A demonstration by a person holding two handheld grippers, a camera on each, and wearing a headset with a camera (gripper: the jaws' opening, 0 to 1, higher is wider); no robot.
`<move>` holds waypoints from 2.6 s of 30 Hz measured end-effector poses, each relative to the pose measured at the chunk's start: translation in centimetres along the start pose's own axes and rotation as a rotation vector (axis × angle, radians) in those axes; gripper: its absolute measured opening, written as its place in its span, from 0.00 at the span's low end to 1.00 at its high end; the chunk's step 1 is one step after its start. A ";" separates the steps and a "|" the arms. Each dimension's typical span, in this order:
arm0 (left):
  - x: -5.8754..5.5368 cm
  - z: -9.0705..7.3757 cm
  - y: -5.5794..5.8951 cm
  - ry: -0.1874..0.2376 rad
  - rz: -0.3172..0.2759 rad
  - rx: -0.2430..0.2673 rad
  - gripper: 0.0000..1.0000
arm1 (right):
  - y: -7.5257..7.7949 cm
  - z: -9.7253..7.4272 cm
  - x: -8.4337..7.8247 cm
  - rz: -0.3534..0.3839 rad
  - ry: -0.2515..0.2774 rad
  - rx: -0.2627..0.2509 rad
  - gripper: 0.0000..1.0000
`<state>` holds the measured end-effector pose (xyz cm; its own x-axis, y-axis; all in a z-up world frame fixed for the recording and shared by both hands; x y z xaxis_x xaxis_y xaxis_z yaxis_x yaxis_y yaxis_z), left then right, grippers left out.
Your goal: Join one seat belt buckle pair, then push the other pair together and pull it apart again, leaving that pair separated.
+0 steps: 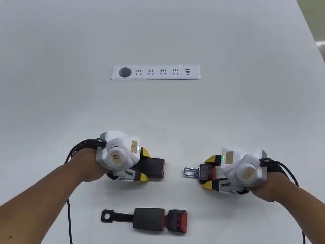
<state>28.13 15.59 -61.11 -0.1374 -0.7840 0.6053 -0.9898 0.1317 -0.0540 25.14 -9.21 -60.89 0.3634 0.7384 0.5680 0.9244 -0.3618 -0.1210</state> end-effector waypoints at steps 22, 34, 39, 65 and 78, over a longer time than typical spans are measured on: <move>0.4 -0.1 0.2 -0.035 0.012 -0.004 0.34 | -1.8 4.2 3.4 -0.016 0.064 0.024 0.34; 0.3 -0.1 0.2 -0.043 0.018 -0.007 0.34 | -1.9 4.1 3.3 -0.041 0.060 0.023 0.34; 0.4 -0.1 0.2 -0.042 0.018 -0.008 0.34 | -1.8 4.0 3.2 -0.055 0.050 0.017 0.34; 0.3 -0.1 0.1 -0.022 0.016 -0.019 0.33 | -2.0 4.8 4.2 -0.025 0.115 0.031 0.33; 0.7 0.0 0.1 -0.016 0.008 -0.009 0.33 | -2.4 5.0 5.1 -0.018 0.111 0.023 0.32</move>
<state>27.90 15.02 -60.72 -0.1462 -0.7928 0.5918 -0.9883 0.1437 -0.0515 25.36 -1.77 -61.80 0.3330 0.6766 0.6568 0.9334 -0.3354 -0.1277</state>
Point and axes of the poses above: the centre of the closed fingertips' face, and the gripper's own axes: z roughly forward along the fingers, y roughly to its right, x roughly out of its top, the point moved 10 cm from there along -z, roughly backward along the fingers, and after that the axes turned 10 degrees about z, right-handed, at the moved point
